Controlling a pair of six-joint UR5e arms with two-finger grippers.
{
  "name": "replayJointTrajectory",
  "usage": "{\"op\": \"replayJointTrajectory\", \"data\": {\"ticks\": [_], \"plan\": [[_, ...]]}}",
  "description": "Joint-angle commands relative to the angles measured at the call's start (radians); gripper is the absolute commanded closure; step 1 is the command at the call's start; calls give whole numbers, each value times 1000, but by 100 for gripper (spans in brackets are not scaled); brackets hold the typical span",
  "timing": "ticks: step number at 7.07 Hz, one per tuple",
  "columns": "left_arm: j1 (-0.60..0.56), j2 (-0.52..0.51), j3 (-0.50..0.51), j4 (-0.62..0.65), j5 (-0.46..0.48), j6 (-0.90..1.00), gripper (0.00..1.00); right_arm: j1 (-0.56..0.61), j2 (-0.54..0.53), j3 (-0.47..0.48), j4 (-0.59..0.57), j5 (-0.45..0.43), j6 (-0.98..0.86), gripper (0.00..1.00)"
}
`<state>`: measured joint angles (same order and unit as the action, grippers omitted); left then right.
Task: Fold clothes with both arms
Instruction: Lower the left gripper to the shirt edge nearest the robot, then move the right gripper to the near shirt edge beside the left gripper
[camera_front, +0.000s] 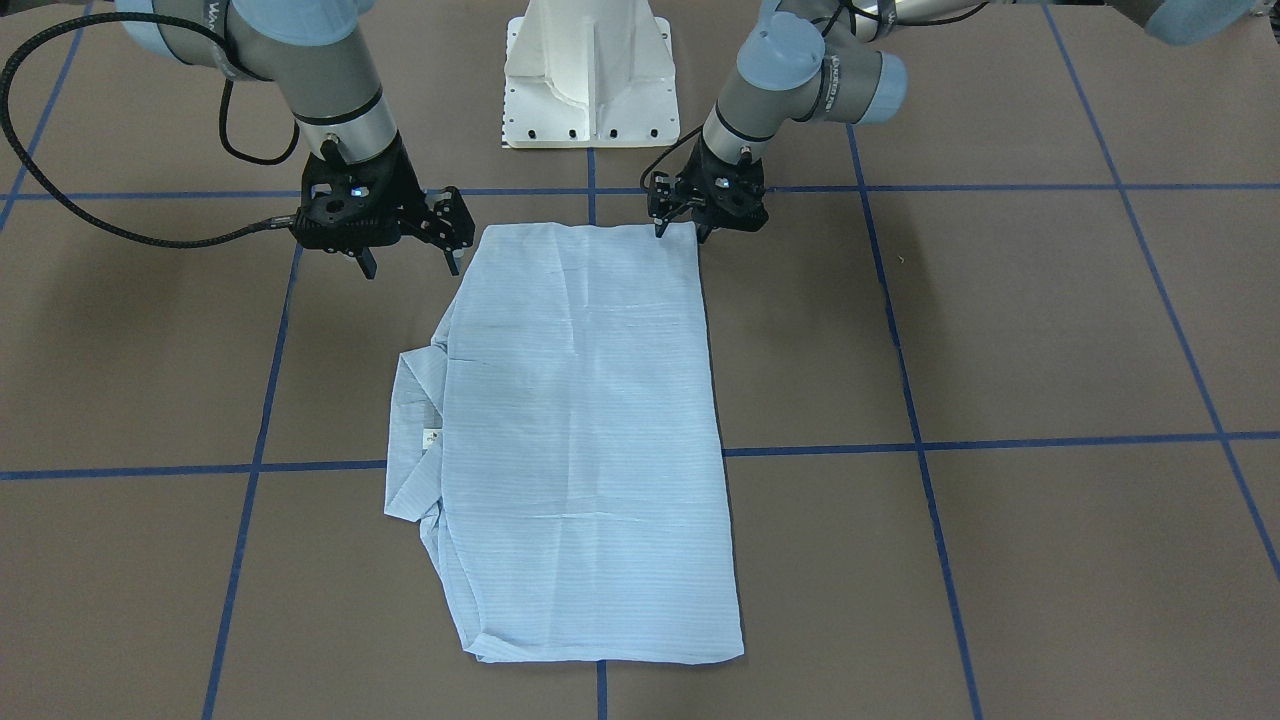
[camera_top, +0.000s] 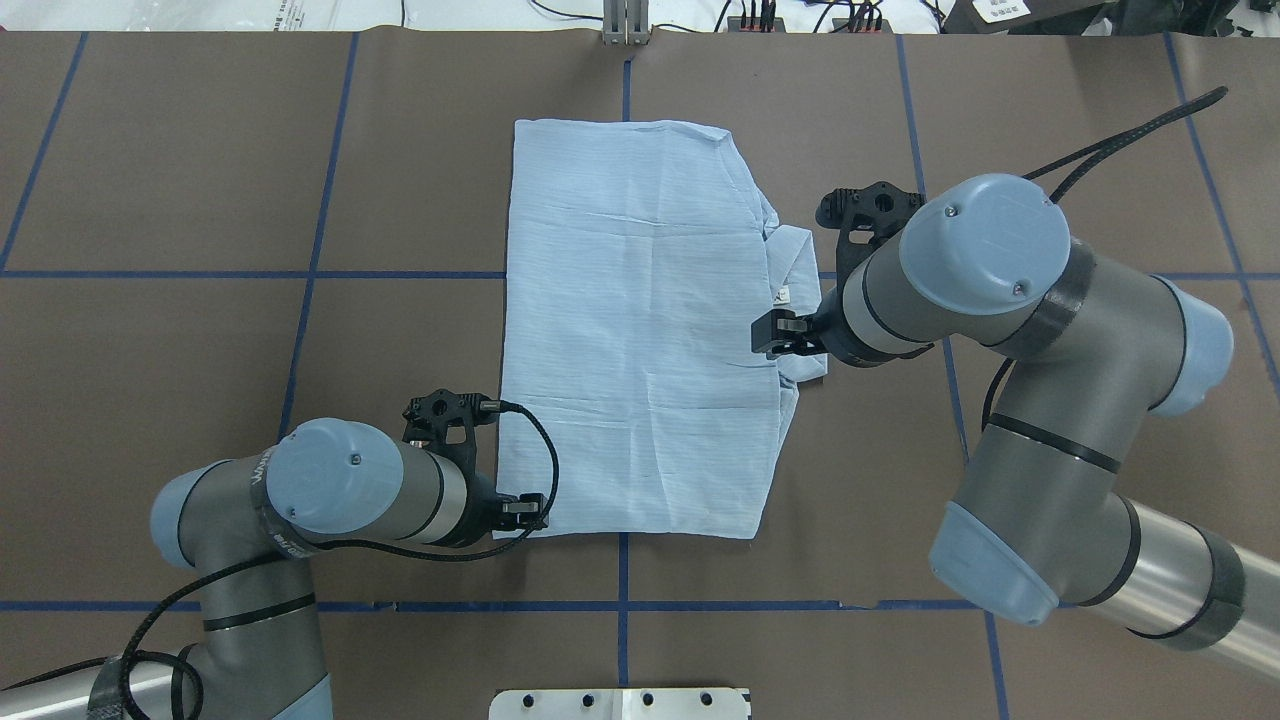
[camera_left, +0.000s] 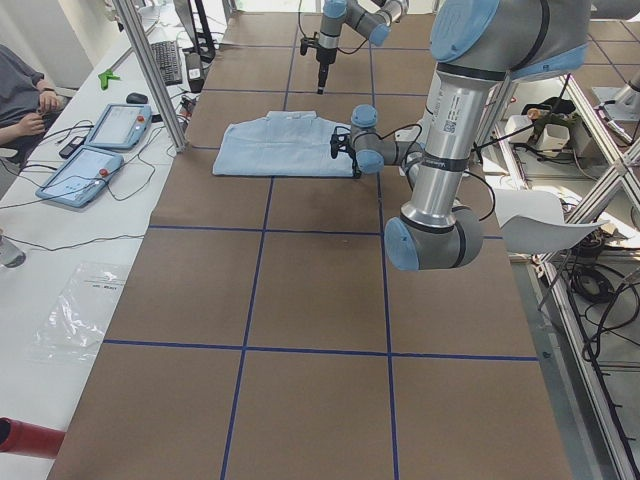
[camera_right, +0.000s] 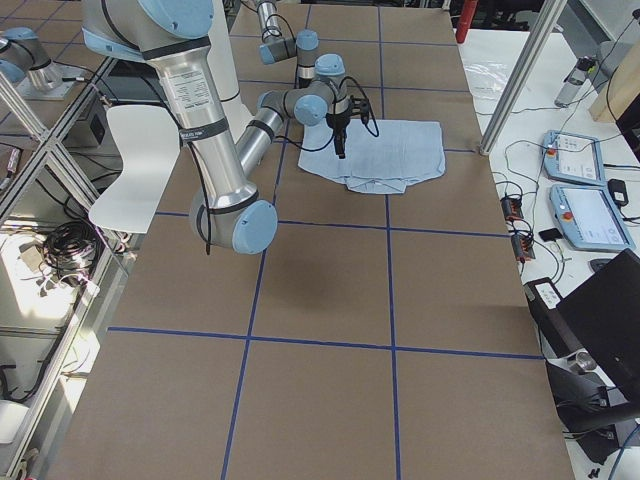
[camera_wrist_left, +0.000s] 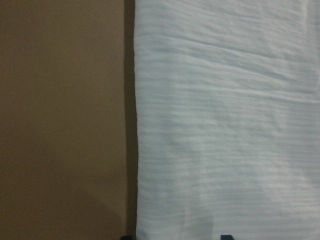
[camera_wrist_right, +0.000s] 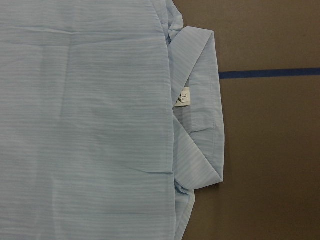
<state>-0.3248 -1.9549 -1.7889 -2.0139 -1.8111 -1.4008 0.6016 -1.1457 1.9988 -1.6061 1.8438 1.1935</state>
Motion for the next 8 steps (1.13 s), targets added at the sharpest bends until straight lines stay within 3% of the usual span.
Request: {"op": "replayJointTrajectory", "data": {"ticks": [1,2,4,5,6,8], "plan": [[1,-4,2,6,-1,-1,92,0,0,-3,0,0,0,0],[1,-1,0,7,-1,-1,100,0,-2,-6,0,0,0,0],[0,-1,-6,7,-1,-1,100,0,-41,2,46,0,52,0],[-2,-4,-9,7,-2,-1,100,-8,-89,3,143,3,165,1],[-5,-4,-21,7,-4,-3,100,-22,-109,23,164,3,281,3],[-3,-4,-38,7,-4,-3,100,-116,-112,26,123,-14,562,4]]}}
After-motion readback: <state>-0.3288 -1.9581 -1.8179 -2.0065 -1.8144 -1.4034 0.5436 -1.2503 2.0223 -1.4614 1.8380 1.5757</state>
